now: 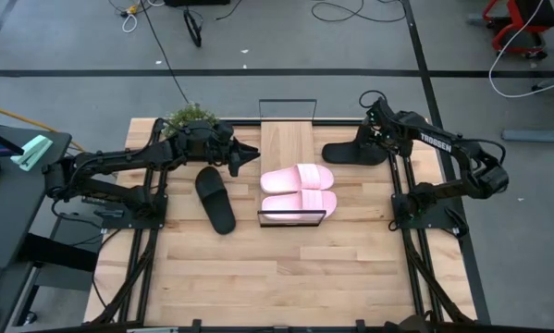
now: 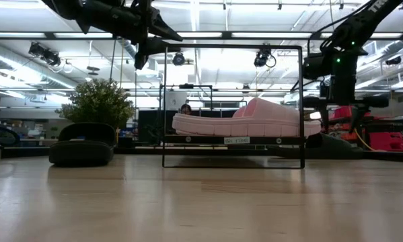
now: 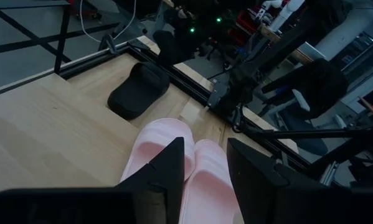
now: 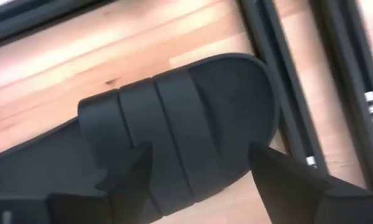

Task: Pick and place slides into the shelf
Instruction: Put the right black slides on the shelf

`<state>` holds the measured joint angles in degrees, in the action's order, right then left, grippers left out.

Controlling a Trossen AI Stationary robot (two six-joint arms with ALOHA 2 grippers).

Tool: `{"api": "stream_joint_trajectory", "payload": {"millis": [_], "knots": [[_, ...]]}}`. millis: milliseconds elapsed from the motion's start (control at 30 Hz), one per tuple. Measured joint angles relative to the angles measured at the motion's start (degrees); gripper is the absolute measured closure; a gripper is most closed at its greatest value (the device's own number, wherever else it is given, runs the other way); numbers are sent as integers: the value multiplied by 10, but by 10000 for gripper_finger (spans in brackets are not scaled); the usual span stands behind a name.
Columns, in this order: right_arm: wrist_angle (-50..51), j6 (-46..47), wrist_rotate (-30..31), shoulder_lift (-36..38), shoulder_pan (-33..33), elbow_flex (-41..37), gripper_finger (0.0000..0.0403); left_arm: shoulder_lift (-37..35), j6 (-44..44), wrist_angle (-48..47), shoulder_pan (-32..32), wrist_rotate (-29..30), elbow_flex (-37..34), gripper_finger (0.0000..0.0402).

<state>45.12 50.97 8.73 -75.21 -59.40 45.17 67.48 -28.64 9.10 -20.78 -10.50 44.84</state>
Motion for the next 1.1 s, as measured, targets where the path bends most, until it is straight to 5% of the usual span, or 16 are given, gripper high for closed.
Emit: {"api": "stream_joint_trajectory", "payload": {"millis": [533,1100], "knots": [[-43,-21,-28,-66,-13,1,135,0,-7,0,0,1,0,281],[-179,10,-83,-49,-13,-87,158,0,-7,0,0,1,0,287]]}}
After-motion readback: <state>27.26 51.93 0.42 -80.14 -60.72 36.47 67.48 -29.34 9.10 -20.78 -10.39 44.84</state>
